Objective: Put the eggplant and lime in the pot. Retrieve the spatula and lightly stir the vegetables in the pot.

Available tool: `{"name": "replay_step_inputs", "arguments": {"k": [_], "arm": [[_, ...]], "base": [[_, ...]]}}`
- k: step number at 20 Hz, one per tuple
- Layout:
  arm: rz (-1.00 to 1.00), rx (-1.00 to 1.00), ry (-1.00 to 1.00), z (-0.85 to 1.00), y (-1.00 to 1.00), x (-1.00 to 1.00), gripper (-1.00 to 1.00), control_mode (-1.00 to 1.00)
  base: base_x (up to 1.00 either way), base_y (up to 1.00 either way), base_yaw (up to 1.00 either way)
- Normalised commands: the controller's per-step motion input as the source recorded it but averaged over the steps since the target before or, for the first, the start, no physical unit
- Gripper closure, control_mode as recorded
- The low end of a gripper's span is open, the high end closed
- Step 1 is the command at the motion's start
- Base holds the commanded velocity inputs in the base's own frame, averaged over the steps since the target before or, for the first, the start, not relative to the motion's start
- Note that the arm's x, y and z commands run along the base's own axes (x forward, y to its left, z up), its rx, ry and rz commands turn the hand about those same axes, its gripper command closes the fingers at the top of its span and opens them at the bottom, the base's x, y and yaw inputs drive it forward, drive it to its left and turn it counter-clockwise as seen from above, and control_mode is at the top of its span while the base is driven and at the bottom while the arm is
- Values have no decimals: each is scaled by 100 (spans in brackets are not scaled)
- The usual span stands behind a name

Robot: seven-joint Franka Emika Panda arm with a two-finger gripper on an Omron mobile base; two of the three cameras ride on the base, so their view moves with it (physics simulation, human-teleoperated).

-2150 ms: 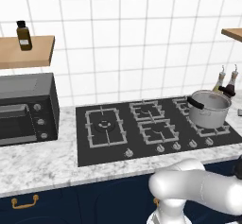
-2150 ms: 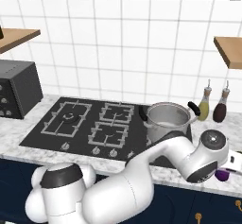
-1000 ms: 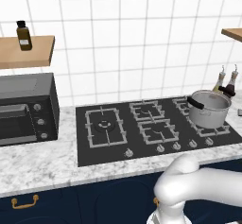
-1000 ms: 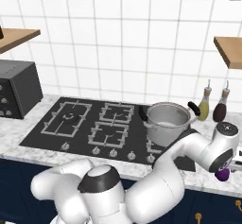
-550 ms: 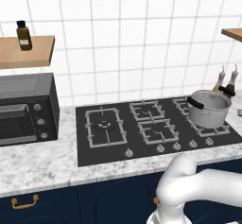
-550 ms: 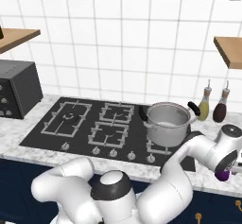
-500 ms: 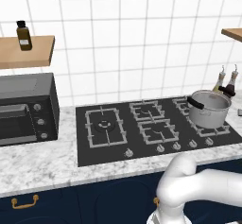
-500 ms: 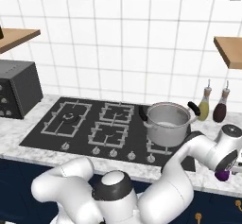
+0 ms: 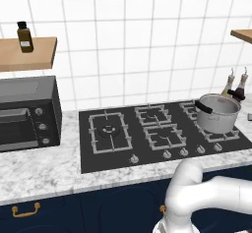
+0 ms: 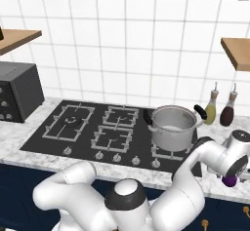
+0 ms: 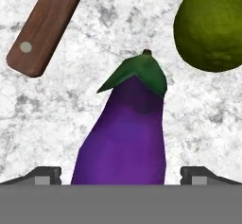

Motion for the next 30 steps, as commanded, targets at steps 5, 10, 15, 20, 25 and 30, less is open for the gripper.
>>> {"name": "replay_step_inputs", "arguments": {"k": [5,10,15,20,25,30], "arm": [[0,0,2,-14,-1,1,100,-100],[0,0,0,0,0,0,100,-100],[0,0,0,0,0,-8,100,-100],[0,0,0,3,9,-35,100,-100],[9,0,0,7,41,-32,100,-100],[18,-4,-4,41,40,-23,100,-100]], "base": [[0,0,0],[0,0,0],[0,0,0],[0,0,0],[0,0,0],[0,0,0]]}}
